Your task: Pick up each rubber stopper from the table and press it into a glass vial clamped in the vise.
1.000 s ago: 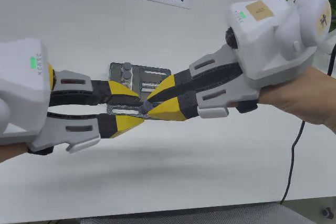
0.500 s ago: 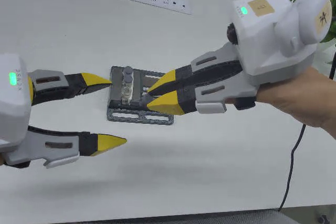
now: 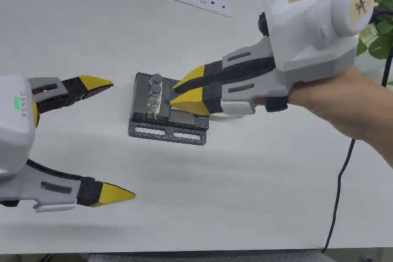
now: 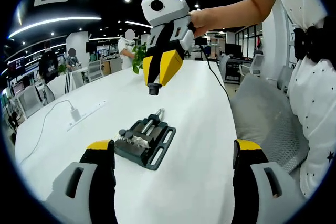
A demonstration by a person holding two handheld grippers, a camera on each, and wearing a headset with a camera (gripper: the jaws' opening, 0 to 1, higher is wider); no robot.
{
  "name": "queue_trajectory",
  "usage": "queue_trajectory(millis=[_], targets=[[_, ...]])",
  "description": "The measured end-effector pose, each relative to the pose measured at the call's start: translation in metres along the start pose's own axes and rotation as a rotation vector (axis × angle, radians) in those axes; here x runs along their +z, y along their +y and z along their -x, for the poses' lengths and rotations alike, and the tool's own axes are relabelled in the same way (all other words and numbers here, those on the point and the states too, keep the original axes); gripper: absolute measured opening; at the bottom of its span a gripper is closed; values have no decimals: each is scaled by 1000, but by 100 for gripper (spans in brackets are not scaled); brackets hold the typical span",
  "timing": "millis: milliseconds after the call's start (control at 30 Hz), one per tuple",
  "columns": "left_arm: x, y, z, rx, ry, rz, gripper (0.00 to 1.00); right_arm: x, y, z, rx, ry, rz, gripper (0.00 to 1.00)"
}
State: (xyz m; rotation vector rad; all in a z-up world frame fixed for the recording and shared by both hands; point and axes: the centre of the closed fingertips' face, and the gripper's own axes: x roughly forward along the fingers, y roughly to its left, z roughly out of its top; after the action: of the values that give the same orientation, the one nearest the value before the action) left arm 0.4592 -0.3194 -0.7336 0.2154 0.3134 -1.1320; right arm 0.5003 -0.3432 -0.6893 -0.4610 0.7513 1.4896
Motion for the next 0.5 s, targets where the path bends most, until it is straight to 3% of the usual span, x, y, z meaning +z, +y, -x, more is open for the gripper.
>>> queue_trajectory(millis=[200,500], targets=[[-9,2,1,8,6,14,97,-4,-18,-10,-37,48,-16,6],[-19,4,3,9,4,36,99,-24,-51,-31,-85,153,-32,6]])
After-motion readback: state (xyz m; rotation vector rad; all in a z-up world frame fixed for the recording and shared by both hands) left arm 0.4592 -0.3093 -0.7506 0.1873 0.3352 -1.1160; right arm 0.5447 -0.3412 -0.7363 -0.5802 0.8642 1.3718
